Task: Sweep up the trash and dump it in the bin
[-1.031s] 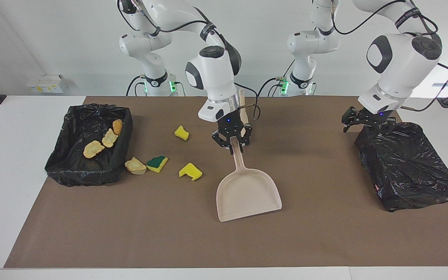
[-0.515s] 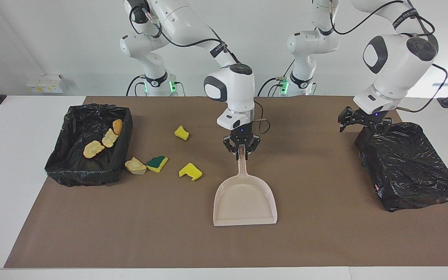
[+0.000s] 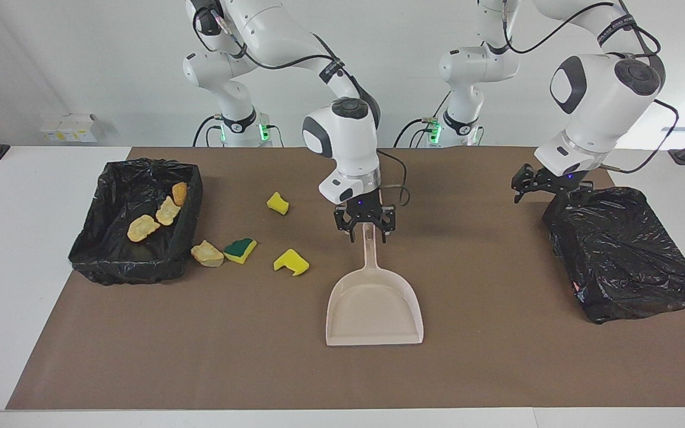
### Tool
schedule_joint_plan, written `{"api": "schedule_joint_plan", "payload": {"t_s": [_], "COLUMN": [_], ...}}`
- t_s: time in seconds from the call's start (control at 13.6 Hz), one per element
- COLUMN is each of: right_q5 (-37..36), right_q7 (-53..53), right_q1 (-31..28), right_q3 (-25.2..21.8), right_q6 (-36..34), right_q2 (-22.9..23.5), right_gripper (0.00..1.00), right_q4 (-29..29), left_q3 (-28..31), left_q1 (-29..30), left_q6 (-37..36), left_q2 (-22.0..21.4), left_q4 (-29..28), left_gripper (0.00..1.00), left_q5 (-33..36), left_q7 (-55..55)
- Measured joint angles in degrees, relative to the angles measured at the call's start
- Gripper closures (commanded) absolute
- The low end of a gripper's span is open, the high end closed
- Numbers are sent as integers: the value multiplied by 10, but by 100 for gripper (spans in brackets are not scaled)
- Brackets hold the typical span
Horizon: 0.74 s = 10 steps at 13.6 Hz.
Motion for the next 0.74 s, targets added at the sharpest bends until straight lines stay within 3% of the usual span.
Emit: {"api": "schedule_joint_plan", "payload": {"t_s": [0.29, 0.74], "right_q5": [100, 159], "right_q7": [0, -1], "right_q1": [42, 92], "right_q3": [8, 10], "right_q6": [-30, -27], "right_q2": [-40, -112], "right_gripper": [0, 0], "right_q4": [-61, -188], "left_q3": [5, 6], "left_q1": [0, 1], "left_q6": [0, 0], "left_q2": [5, 8], "left_q4": [0, 0], "left_gripper": [0, 0], "left_q5": [0, 0], "left_q7": [0, 0]}}
